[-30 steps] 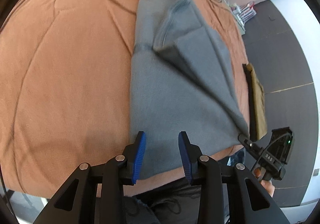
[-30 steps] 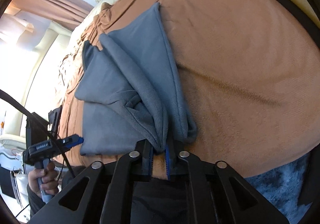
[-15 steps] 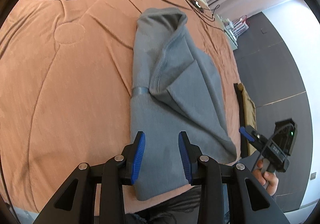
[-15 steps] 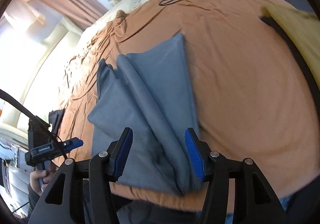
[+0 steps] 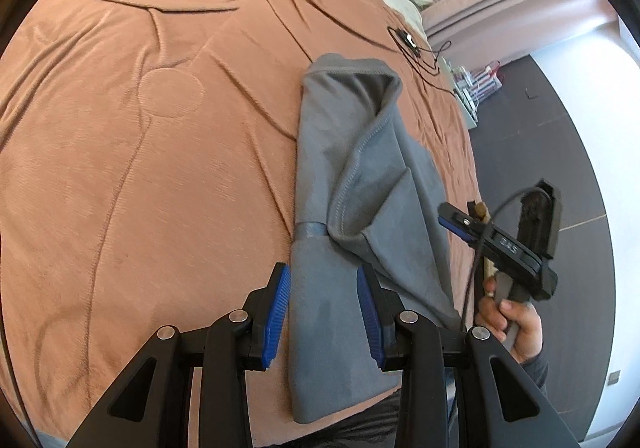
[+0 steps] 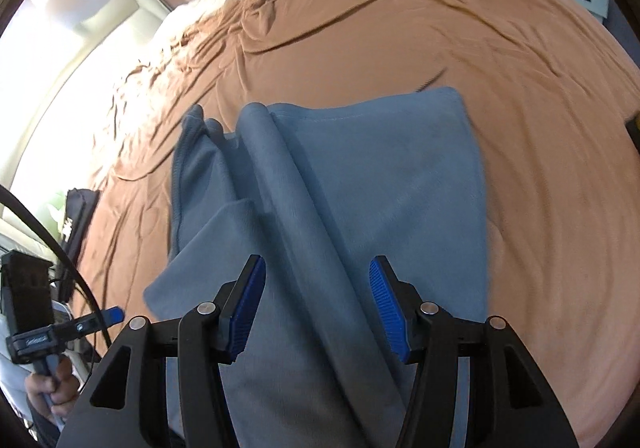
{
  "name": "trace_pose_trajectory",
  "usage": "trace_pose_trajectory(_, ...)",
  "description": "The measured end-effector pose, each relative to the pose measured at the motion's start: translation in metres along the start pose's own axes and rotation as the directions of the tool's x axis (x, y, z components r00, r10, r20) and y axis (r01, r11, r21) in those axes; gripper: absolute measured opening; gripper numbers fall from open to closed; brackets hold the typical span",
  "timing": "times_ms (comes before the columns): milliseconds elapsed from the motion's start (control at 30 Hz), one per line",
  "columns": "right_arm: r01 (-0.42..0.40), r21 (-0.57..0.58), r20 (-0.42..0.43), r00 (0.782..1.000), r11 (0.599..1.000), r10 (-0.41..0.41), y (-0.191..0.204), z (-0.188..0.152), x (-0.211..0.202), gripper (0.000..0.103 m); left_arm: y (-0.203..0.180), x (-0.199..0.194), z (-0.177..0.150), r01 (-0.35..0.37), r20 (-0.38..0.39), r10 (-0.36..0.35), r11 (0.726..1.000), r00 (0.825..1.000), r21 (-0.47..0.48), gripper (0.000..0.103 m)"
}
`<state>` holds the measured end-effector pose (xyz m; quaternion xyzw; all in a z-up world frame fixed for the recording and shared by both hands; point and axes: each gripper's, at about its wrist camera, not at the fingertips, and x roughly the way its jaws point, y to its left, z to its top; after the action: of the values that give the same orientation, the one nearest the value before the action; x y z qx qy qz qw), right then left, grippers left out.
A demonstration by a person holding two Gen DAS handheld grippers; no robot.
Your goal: Fold small clothes
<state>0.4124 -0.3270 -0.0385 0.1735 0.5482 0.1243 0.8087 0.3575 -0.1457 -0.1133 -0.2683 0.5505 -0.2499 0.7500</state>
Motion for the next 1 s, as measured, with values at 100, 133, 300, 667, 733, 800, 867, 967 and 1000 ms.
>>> trace_pose_trajectory(100, 0.017, -0.025, -0.01, 1.0, 1.0, -0.017, 0.011, 0.015, 0.019, 0.052, 0.007, -0.006, 0.001, 0.003, 0.017, -0.002, 1.0, 1.0, -0.019, 0.036)
trace_pose_trajectory(133, 0.019, -0.033, -0.012, 1.0, 0.999, -0.02, 0.015, 0.019, 0.024, 0.052, 0.008, -0.007, 0.001, 0.004, 0.021, -0.003, 1.0, 1.0, -0.025, 0.036)
trace_pose_trajectory(300, 0.053, -0.1, -0.015, 0.998, 0.994, -0.055, 0.031, 0.034, 0.048, 0.038, 0.021, -0.015, 0.0, 0.007, 0.038, -0.005, 0.998, 0.999, -0.055, 0.036)
trace_pose_trajectory(667, 0.057, -0.214, 0.053, 0.998, 0.975, -0.047, 0.083, 0.03, 0.029, 0.0, 0.026, -0.023, -0.005, 0.02, 0.042, -0.017, 0.998, 0.999, -0.067, 0.036)
trace_pose_trajectory(733, 0.048, -0.234, 0.05, 0.998, 0.971, -0.037, 0.094, 0.024, 0.027, 0.0, 0.023, -0.023, -0.006, 0.025, 0.042, -0.023, 0.998, 0.999, -0.062, 0.036)
trace_pose_trajectory(800, 0.032, -0.253, 0.041, 0.999, 0.967, -0.022, 0.104, 0.019, 0.027, 0.0, 0.02, -0.023, -0.006, 0.028, 0.042, -0.025, 0.998, 0.999, -0.059, 0.036)
trace_pose_trajectory(867, 0.018, -0.273, 0.027, 1.0, 0.962, -0.011, 0.109, 0.016, 0.028, 0.0, 0.019, -0.023, -0.005, 0.027, 0.042, -0.025, 0.998, 0.999, -0.058, 0.036)
trace_pose_trajectory(967, 0.0, -0.296, 0.002, 1.0, 0.955, 0.0, 0.116, 0.015, 0.039, 0.0, 0.017, -0.023, -0.002, 0.026, 0.044, -0.024, 0.998, 0.999, -0.056, 0.036)
trace_pose_trajectory(1000, -0.006, -0.3, -0.009, 1.0, 0.954, 0.004, 0.118, 0.015, 0.044, 0.0, 0.016, -0.023, -0.001, 0.025, 0.045, -0.023, 0.998, 0.999, -0.053, 0.036)
